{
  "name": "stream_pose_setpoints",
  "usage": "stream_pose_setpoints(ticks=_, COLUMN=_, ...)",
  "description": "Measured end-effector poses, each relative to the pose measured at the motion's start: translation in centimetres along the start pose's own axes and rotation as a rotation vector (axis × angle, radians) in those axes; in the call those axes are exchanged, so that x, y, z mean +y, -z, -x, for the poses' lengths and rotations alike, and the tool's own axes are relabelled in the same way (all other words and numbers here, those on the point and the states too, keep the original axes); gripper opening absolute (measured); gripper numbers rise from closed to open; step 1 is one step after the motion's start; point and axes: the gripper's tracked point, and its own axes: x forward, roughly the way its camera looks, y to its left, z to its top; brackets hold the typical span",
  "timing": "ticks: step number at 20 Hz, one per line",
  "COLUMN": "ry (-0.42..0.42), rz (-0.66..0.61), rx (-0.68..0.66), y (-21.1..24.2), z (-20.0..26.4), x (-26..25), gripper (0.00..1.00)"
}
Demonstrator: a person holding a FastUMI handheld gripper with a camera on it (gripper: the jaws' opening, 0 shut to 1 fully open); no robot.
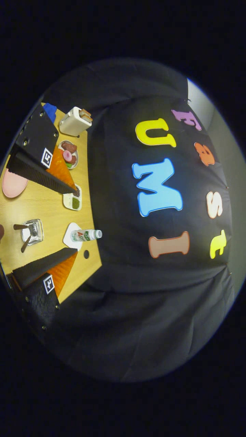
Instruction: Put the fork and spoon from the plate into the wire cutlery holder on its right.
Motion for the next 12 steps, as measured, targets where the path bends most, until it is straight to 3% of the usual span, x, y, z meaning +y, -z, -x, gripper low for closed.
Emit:
stream_pose_setpoints(ticks=6, ry=0.036, rz=0.091, rx=-0.247, y=-8.9, z=6.5, x=-0.9, gripper=0.97)
stream_pose_setpoints(ticks=12, ry=0.072, rz=0.032, rx=-0.328, y=-10.3, z=10.7, x=-3.0, gripper=0.97)
